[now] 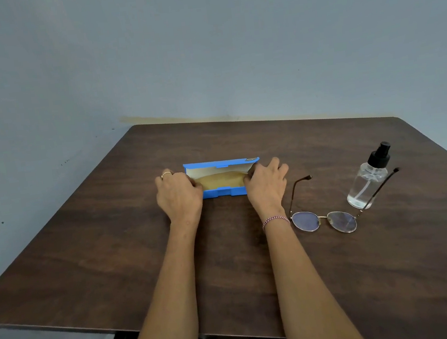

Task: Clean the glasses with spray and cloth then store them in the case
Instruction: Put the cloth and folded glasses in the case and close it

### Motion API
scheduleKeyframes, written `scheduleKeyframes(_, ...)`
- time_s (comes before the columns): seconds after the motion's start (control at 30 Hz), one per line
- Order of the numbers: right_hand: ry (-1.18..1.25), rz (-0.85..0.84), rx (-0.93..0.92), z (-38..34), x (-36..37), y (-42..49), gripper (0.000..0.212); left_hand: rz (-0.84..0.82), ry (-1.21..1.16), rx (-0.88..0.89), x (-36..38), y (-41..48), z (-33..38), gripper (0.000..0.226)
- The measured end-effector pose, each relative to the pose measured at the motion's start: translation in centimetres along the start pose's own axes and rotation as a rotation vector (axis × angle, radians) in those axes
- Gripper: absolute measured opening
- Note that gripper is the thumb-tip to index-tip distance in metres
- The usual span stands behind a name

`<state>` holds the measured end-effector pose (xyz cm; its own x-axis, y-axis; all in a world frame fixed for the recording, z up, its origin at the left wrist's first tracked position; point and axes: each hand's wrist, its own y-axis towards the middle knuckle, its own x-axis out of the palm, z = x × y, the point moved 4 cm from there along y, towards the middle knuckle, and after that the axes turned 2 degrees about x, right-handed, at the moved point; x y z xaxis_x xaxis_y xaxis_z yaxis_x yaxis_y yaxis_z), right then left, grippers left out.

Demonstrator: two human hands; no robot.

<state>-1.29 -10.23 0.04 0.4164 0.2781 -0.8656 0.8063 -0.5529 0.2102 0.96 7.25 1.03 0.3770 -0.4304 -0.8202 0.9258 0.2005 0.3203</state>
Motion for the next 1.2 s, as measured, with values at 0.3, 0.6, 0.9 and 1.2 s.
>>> scheduleKeyframes(0.3, 0.106, -0.019, 0.01, -0.2, -0.4, -0.4, 0.031, 0.045, 0.12, 0.046, 0.1, 0.0, 0.3, 0.028)
scheduleKeyframes(0.6, 0.007, 0.051, -0.004, -0.5, -0.9, -0.4, 0.037, -0.027, 0.229, 0.035, 0.3, -0.2, 0.6, 0.025)
scheduleKeyframes(0.9, -0.154, 0.051, -0.022, -0.6, -0.6, -0.4, 0.034, -0.028, 0.188, 0.026, 0.4, -0.1, 0.5, 0.02)
scheduleKeyframes(1.2, -0.092, 0.052, 0.001, -0.2, -0.1, -0.1, 0.024, -0.024, -0.035, 0.007, 0.6, 0.0, 0.0, 0.007)
